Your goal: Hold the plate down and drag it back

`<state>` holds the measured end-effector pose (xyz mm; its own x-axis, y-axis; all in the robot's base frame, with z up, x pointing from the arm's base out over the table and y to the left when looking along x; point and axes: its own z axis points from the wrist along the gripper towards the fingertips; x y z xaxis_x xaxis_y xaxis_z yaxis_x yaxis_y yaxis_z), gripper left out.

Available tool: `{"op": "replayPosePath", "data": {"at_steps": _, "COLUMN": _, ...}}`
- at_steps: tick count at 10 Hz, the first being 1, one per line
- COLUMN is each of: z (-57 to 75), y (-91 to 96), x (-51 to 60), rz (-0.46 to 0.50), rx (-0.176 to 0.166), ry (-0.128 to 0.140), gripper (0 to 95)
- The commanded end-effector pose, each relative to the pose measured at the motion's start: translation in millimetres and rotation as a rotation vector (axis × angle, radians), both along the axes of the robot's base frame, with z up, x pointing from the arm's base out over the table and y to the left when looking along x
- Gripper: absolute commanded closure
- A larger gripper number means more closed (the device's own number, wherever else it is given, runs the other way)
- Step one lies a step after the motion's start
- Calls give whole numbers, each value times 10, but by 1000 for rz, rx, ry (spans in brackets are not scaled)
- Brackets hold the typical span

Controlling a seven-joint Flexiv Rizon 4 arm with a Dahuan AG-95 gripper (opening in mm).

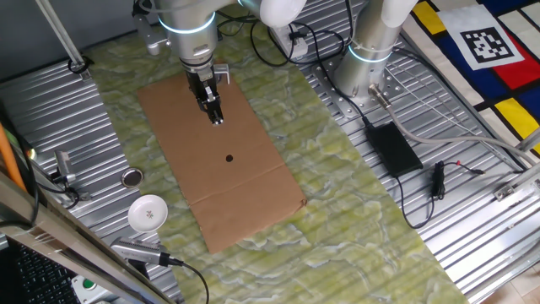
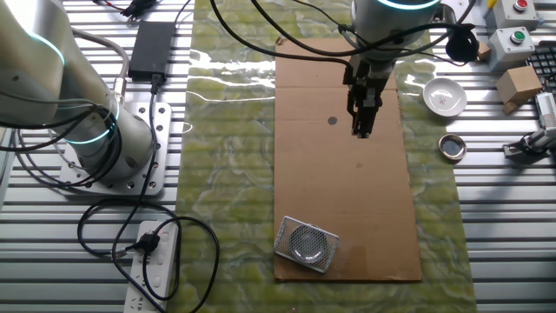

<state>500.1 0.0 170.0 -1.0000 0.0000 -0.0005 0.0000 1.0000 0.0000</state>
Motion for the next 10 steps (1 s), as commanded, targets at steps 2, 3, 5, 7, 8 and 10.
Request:
{"op": "replayPosePath", "data": {"at_steps": 2, "z": 0, "y": 0, "x": -1, "rz": 0, "rx": 0, "ry": 0, "gripper": 950}}
{"op": "replayPosePath", "data": {"at_steps": 3, "z": 0, "y": 0, "x": -1, "rz": 332, "rx": 24, "ry": -9, "gripper": 950}}
{"op": "replayPosePath", "data": {"at_steps": 5, "z": 0, "y": 0, "x": -1, "rz": 332, "rx": 21, "ry": -8, "gripper": 950}}
{"op": "replayPosePath", "data": {"at_steps": 7, "z": 0, "y": 0, "x": -1, "rz": 332, "rx": 21, "ry": -8, "gripper": 950}}
{"op": "replayPosePath", "data": {"at_steps": 8, "z": 0, "y": 0, "x": -1, "rz": 334, "rx": 21, "ry": -9, "gripper": 950}}
{"op": "replayPosePath", "data": {"at_steps": 10, "z": 0, "y": 0, "x": -1, "rz": 345, "rx": 21, "ry": -6, "gripper": 950}}
